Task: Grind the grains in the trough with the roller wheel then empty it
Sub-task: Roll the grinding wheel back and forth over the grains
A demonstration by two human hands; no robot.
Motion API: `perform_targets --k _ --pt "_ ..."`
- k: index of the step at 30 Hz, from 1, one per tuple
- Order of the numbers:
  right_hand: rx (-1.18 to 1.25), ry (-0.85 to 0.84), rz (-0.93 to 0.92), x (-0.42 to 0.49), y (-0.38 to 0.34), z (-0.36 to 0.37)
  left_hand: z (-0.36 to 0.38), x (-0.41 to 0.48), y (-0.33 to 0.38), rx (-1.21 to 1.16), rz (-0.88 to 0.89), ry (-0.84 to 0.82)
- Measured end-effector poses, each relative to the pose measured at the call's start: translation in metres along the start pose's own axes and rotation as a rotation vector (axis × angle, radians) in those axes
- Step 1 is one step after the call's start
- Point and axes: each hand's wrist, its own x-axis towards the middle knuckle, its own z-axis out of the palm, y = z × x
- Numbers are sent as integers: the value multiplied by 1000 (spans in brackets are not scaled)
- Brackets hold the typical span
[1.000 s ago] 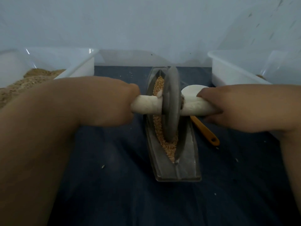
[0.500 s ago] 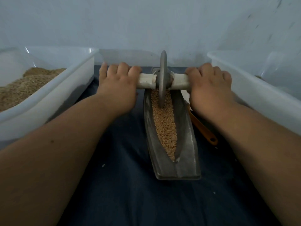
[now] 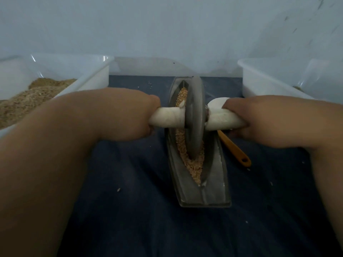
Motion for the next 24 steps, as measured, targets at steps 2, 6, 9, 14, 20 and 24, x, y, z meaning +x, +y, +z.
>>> perform_targets --k 2,6,9,14,20,24 --pt "-1 82 13 11 2 9 6 7 2 32 -49 89" --pt "-119 322 86 39 9 31 20 26 7 73 -159 326" --pt "-201 535 155 56 9 43 30 41 12 110 -241 476" --pt "-198 525 217 62 9 49 34 43 10 106 -214 551" --pt "-137 302 34 22 -4 20 10 23 2 13 -127 127" --pt "-108 188 11 -1 -14 4 -3 1 6 34 -63 -44"
